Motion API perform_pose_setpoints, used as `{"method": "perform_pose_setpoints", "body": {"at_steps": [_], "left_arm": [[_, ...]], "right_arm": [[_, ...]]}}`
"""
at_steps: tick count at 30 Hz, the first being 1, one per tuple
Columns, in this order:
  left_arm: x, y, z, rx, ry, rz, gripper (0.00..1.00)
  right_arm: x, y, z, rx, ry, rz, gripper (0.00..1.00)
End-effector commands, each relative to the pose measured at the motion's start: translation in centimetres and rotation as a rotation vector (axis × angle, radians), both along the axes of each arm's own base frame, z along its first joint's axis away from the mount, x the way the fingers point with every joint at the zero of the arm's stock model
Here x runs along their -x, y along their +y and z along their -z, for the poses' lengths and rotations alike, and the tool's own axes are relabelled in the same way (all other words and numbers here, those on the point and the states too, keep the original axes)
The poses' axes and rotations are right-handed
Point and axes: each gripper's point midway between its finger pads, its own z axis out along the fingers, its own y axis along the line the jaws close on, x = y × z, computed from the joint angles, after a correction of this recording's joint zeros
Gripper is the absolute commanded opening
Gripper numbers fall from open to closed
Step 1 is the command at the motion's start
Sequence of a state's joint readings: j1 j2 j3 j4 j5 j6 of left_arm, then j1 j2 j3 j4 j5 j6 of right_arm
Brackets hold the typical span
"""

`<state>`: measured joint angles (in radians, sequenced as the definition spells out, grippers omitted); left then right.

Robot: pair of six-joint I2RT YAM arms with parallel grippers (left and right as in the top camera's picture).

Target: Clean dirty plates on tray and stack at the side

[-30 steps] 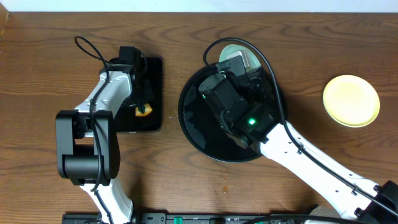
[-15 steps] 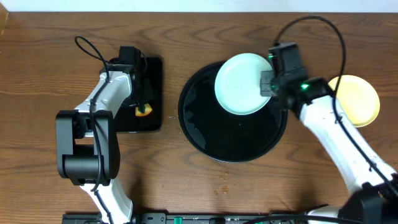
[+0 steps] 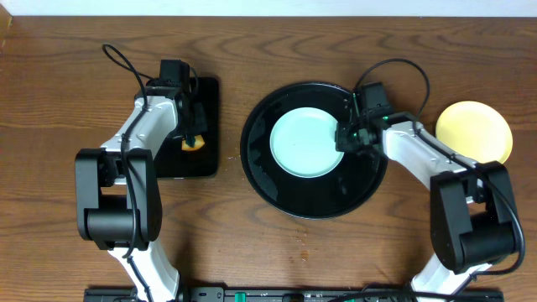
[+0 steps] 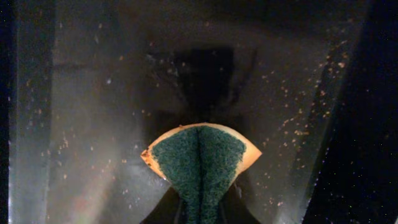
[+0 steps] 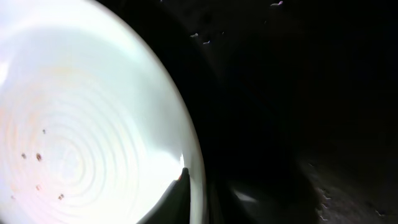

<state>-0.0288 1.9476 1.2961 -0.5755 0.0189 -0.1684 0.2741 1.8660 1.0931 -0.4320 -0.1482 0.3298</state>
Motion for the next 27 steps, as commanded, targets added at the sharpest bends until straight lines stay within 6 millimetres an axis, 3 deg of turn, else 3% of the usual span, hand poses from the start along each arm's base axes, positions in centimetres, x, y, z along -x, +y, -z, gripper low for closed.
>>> {"method": "perform_pose_setpoints", "body": {"at_steps": [1, 3, 4, 15, 16, 17, 20, 22, 25, 27], "left_arm": [[0.0, 0.3, 0.1, -0.026, 0.003, 0.034, 0.37], [0.1, 0.3, 0.1, -0.026, 0.006, 0.034, 0.64], [0.2, 0.4, 0.2, -0.027, 0.01, 0.034, 0.68], [3.2, 0.4, 3.7, -0.025, 0.06, 0.031, 0.69], [3.4, 0.4, 4.1, -0.026, 0.057, 0.03, 0.67], [3.4, 0.4, 4.4, -0.025, 0.051, 0.03, 0.58], [3.1, 0.4, 4.8, -0.025, 0.022, 0.03, 0.24], [2.7, 0.4, 4.7, -0.025, 0.004, 0.031, 0.21], [1.9, 0.4, 4.5, -0.026, -0.029, 0.03, 0.28], [1.5, 0.4, 4.2, -0.026, -0.046, 0.032, 0.15]], "right_arm": [[0.1, 1.1, 0.3, -0.013, -0.003, -0.048, 0.31], [-0.2, 1.1, 0.1, -0.008, -0.022, -0.07, 0.41], [-0.3, 1.1, 0.0, -0.006, -0.031, -0.079, 0.44], [-0.6, 0.8, 0.0, 0.025, -0.064, -0.163, 0.5], [-0.6, 0.8, 0.0, 0.025, -0.064, -0.163, 0.49], [-0.6, 0.8, 0.1, 0.027, -0.063, -0.165, 0.49], [-0.6, 0.8, 0.1, 0.03, -0.066, -0.173, 0.43], [-0.7, 0.9, 0.0, 0.031, -0.07, -0.176, 0.31], [-0.7, 0.8, 0.0, 0.03, -0.071, -0.175, 0.23], [-0.8, 0.9, 0.0, 0.035, -0.079, -0.189, 0.15]]}}
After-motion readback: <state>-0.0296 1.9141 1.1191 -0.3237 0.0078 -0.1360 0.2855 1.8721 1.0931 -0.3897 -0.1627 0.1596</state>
